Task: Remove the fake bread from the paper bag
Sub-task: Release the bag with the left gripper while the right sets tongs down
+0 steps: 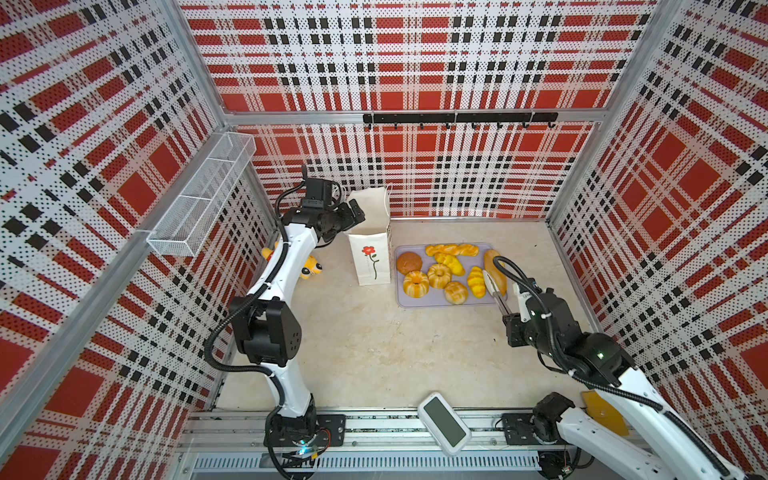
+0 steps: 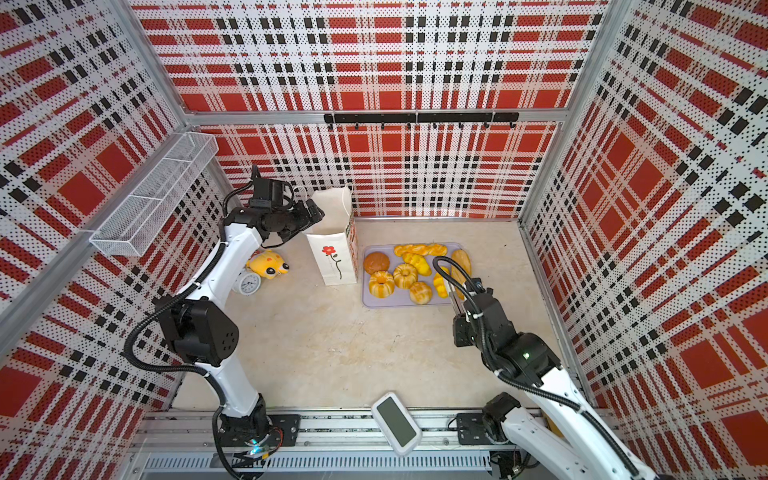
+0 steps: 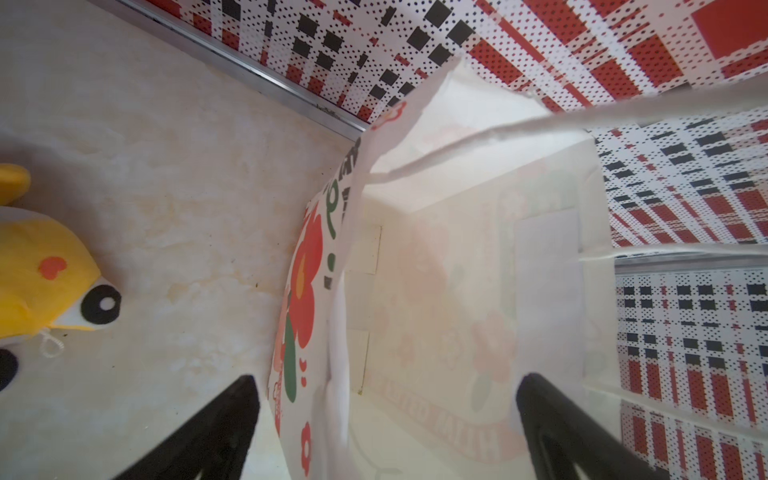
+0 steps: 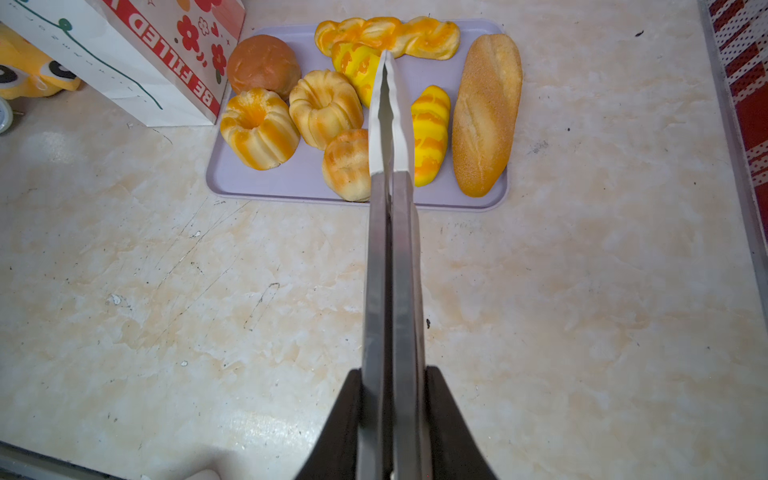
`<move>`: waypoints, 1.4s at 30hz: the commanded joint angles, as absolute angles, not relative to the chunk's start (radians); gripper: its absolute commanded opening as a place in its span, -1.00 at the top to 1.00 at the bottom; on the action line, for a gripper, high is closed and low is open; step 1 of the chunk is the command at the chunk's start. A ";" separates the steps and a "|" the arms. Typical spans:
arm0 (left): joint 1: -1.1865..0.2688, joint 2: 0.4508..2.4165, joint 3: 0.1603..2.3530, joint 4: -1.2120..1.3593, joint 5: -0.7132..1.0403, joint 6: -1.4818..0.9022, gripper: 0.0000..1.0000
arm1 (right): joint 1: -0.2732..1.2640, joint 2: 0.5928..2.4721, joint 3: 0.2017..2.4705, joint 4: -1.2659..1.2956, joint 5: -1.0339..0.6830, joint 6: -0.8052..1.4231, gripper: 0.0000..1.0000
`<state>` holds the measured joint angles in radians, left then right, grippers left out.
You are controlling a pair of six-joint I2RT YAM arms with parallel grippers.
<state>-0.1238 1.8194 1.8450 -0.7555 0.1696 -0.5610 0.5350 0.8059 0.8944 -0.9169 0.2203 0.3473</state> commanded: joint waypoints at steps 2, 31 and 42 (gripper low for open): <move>-0.117 1.691 1.800 -0.785 0.098 -0.518 -0.99 | 0.389 0.942 0.972 -0.781 0.040 0.281 0.74; -0.129 0.592 0.462 -0.087 -0.098 -0.288 -0.99 | -0.132 1.983 1.441 -0.376 -0.059 0.007 0.10; -0.126 0.587 0.384 0.063 -0.059 -0.219 -0.99 | -0.157 1.849 1.302 -0.384 0.008 0.066 -0.46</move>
